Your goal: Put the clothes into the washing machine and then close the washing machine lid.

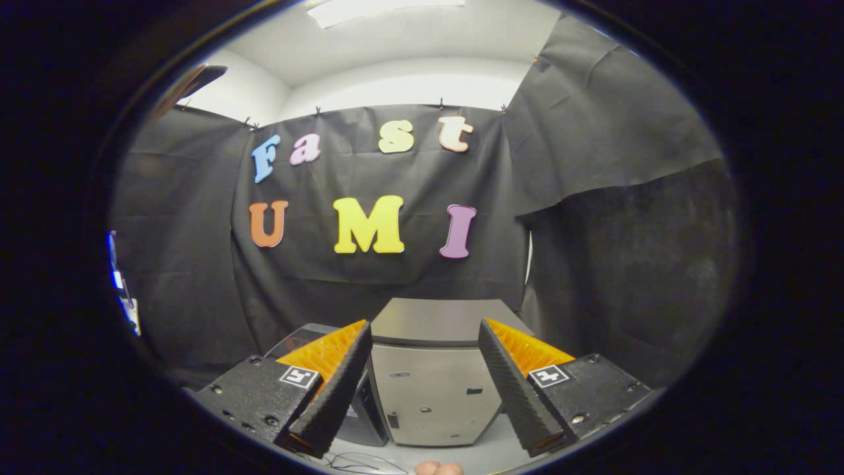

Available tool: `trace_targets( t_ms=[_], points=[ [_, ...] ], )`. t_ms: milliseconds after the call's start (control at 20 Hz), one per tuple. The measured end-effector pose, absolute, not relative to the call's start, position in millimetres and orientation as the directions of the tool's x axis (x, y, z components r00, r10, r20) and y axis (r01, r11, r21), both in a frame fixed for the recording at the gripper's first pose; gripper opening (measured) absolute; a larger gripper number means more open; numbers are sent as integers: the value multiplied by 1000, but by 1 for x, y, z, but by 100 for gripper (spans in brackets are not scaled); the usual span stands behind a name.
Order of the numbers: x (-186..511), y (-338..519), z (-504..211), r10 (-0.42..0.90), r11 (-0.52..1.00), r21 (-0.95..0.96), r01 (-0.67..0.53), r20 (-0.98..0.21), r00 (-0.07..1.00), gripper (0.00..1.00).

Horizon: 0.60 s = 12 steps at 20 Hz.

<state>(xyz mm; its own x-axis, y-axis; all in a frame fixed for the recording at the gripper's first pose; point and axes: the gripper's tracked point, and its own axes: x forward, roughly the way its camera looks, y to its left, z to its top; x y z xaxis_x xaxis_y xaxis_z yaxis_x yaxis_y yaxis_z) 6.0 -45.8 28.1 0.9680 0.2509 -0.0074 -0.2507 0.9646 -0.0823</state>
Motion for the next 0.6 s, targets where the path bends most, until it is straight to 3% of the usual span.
trace_targets(
  t_ms=[600],
  points=[
    [6, -40, 27, 260, 962, -81, -260, -13, 966, 100]
  ],
)
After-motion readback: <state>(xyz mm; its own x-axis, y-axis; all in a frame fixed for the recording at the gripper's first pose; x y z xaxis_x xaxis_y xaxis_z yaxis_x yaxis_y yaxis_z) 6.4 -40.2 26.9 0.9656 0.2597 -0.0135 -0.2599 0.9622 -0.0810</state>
